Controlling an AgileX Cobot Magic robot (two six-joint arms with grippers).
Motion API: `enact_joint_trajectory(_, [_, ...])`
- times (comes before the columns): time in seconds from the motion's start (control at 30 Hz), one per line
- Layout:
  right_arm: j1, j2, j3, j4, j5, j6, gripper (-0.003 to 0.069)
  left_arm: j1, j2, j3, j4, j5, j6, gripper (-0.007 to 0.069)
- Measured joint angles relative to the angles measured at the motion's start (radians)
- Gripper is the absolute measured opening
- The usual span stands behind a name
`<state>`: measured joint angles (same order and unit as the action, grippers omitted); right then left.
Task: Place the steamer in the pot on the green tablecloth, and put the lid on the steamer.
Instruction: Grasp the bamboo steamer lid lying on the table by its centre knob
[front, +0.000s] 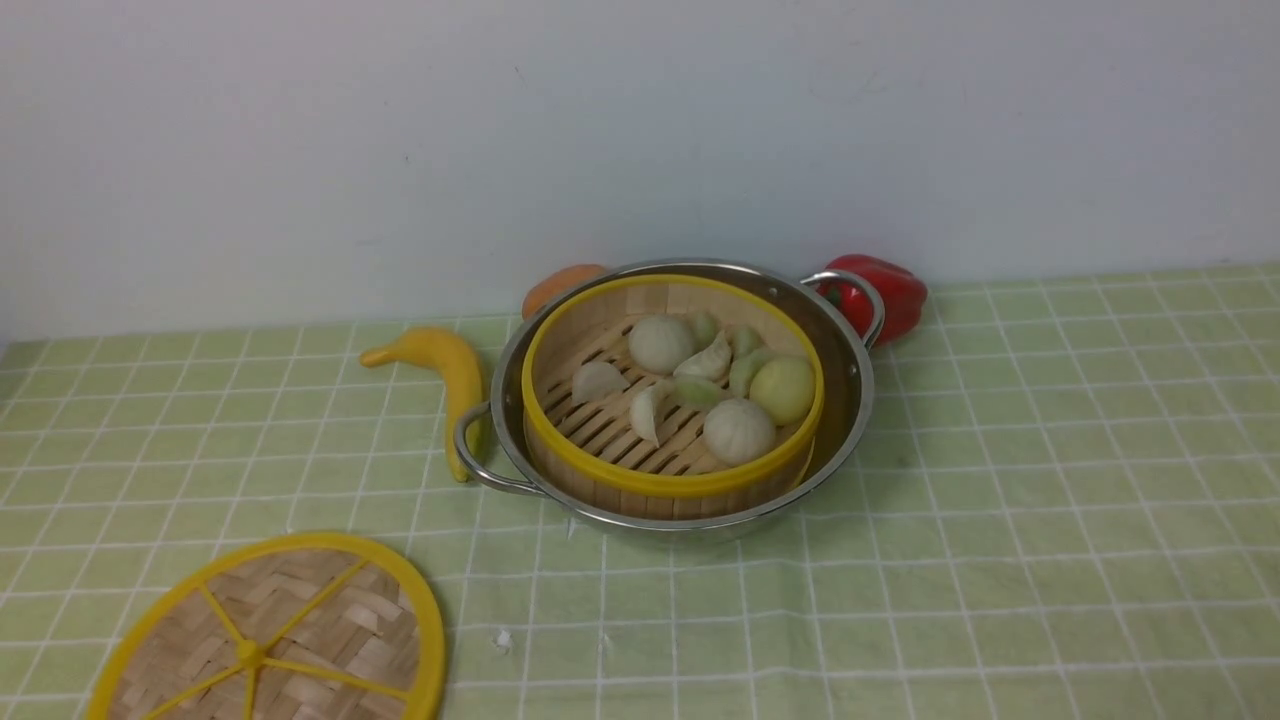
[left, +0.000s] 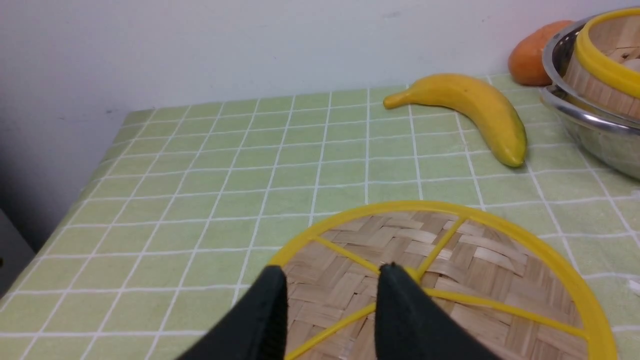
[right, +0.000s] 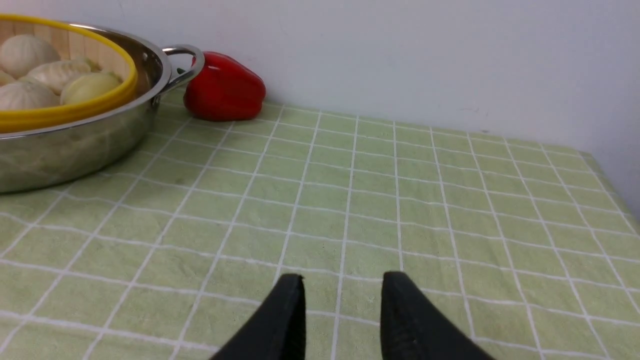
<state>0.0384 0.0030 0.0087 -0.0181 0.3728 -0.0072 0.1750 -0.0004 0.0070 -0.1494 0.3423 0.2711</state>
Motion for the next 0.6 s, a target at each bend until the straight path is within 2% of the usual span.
enact_joint_trajectory(0.6, [0.0,0.0,0.0,0.009,0.0,0.007,0.0239,0.0,0.0,0.0,0.0,0.0,0.0,0.0243])
